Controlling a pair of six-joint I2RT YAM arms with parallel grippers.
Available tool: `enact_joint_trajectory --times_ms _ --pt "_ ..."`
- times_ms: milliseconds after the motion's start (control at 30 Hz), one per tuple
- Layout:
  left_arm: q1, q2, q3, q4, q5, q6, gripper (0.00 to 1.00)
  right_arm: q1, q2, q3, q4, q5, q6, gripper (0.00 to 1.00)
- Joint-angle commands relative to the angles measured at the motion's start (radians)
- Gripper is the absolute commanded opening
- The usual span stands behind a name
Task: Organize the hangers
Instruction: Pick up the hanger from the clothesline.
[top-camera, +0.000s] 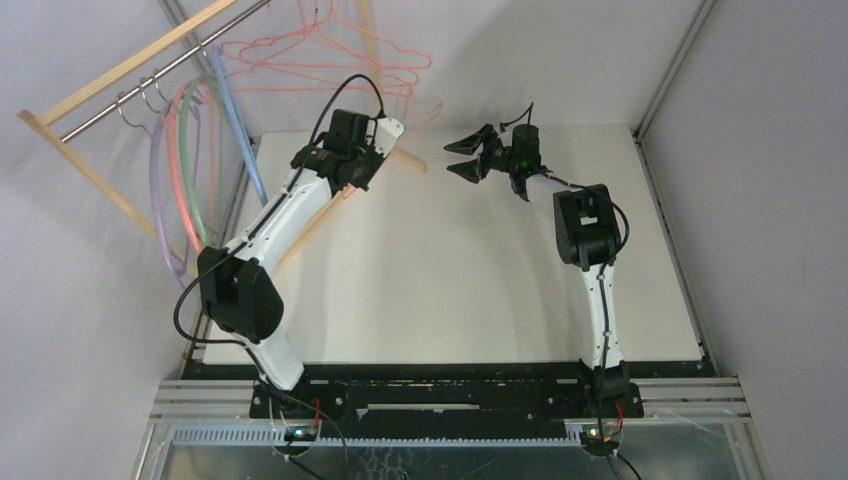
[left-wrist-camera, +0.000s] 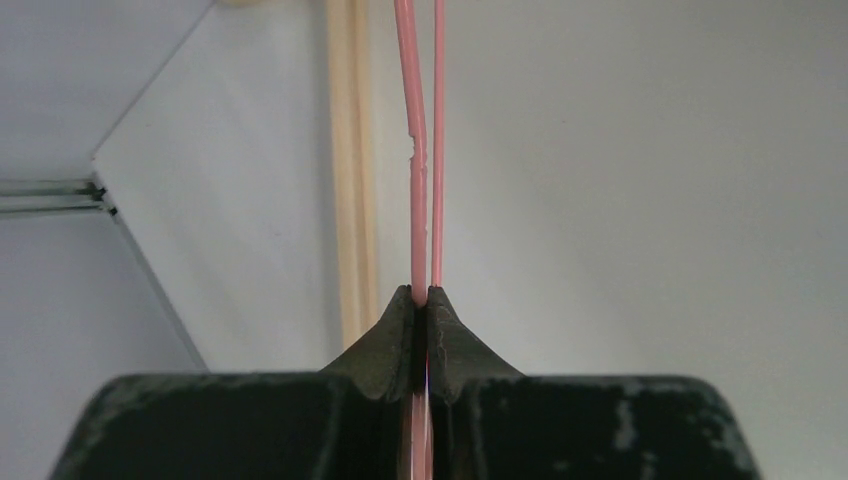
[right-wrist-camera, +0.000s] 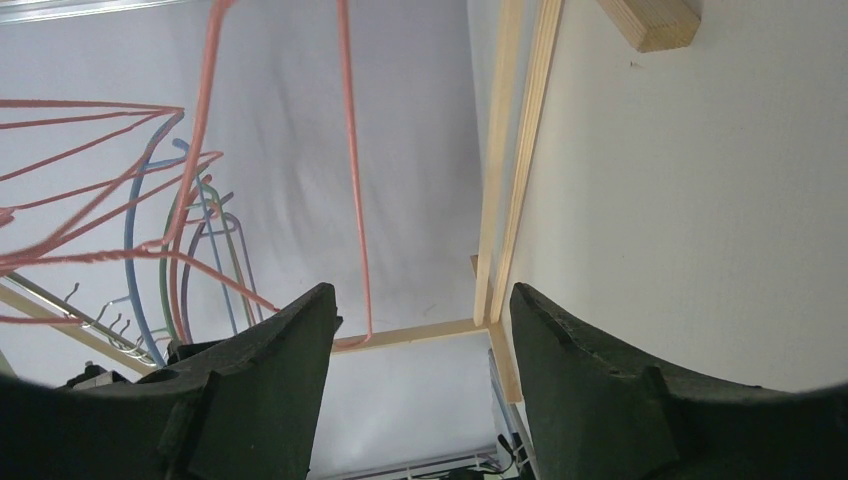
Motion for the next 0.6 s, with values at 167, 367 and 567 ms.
enact_joint_trajectory --times_ms 167,367,567 --pt "0.007 0.001 0.092 -0.073 0.203 0.015 0.0 -0.006 -0.014 -0.014 0.031 -0.007 -0.001 0.72" --pt "0.031 0.01 0.121 -0.095 0.32 -0.006 0.0 -0.006 -0.018 -0.021 0.018 -0.006 -0.014 0.72" --pt "0.037 0.052 0.206 -0.157 0.409 0.003 0.0 -0.006 -0.016 -0.017 0.013 -0.005 -0.016 0.72"
